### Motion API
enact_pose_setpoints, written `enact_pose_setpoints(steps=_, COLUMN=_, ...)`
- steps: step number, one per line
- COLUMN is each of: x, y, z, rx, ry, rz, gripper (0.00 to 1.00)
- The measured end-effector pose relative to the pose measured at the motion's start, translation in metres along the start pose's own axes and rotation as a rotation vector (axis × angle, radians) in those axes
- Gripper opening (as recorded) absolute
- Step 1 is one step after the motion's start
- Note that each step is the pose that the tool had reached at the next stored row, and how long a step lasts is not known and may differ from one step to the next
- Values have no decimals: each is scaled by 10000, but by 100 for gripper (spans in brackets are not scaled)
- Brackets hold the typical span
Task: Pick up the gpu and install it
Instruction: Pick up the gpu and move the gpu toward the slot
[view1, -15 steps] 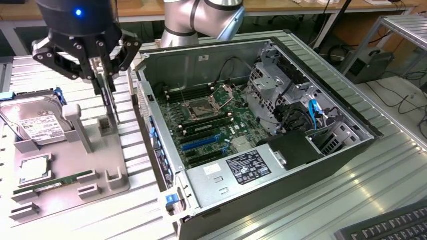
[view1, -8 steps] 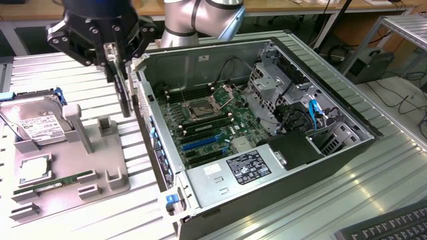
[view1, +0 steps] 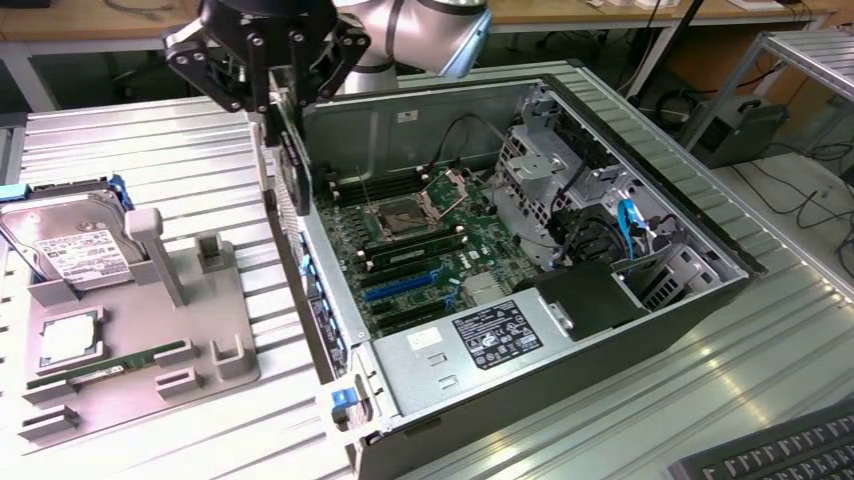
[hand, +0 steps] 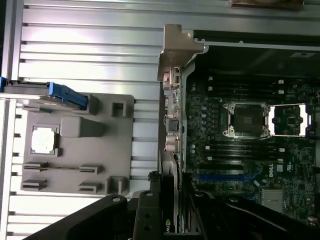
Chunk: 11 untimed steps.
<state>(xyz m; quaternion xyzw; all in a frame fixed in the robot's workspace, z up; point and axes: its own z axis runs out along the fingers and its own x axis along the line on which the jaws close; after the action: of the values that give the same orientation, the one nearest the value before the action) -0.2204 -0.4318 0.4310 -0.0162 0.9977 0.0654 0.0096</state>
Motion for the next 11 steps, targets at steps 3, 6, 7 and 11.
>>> enact_pose_setpoints(steps=3, x=-137, y=-5, z=3, rx=-1, ry=17, rz=3, gripper=27)
enact_pose_setpoints(steps=6, x=-270, y=-10, z=7, rx=-2, ry=54, rz=9, gripper=27)
enact_pose_setpoints(steps=7, x=-321, y=-12, z=14, rx=-2, ry=77, rz=12, gripper=27)
enact_pose_setpoints(steps=11, x=-524, y=-27, z=74, rx=-4, ry=143, rz=20, gripper=27)
